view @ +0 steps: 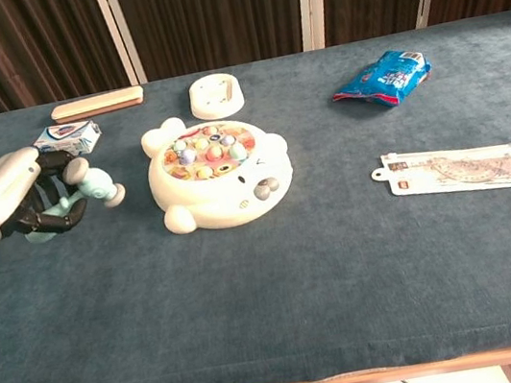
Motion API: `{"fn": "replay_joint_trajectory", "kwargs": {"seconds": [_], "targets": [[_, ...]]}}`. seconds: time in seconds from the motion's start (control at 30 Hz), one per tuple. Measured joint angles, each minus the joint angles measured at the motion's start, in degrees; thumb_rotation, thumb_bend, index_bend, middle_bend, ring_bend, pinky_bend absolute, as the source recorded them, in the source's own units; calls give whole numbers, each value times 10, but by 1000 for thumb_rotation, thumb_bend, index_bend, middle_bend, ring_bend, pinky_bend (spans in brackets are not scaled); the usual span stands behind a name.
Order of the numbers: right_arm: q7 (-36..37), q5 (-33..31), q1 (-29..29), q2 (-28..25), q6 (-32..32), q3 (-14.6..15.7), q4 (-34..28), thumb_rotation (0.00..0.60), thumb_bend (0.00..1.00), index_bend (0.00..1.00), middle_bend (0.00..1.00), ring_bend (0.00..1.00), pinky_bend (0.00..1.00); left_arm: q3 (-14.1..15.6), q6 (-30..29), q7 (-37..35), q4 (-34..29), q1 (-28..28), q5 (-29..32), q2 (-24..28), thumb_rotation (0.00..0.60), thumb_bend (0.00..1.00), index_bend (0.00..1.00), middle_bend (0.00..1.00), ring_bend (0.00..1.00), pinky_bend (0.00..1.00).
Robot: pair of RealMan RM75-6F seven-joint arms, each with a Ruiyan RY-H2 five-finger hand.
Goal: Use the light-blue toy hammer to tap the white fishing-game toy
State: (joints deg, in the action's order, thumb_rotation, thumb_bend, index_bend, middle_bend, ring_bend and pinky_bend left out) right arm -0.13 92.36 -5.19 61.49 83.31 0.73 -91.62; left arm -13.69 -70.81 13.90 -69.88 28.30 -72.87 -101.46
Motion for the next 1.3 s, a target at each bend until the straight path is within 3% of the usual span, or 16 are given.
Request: {"fn": "replay_joint_trajectory", "kwargs": {"seconds": [0.3, 0.6, 0.87, 1.3], "targets": [[-3, -2, -2, 1, -6, 0, -2, 600, 266, 0, 0, 0, 0, -62, 54, 149, -124, 59, 98, 54, 600, 904, 533, 850, 713, 809], [5, -8, -5, -2, -10, -3, -1, 600, 267, 0, 0, 0, 0, -112, 81, 289, -155, 158, 254, 39, 600, 902, 537, 851, 714, 809], [19, -14, -5, -8, -11, -5, 3, 600, 266, 0, 0, 0, 0, -125, 77, 344, -111, 229, 337, 1, 600, 906, 538, 854, 718, 812], [19, -21, -2, -9, -10, -7, 5, 600, 266, 0, 0, 0, 0, -106, 89, 335, -56, 253, 373, -3, 600, 903, 540, 855, 718, 812]]}}
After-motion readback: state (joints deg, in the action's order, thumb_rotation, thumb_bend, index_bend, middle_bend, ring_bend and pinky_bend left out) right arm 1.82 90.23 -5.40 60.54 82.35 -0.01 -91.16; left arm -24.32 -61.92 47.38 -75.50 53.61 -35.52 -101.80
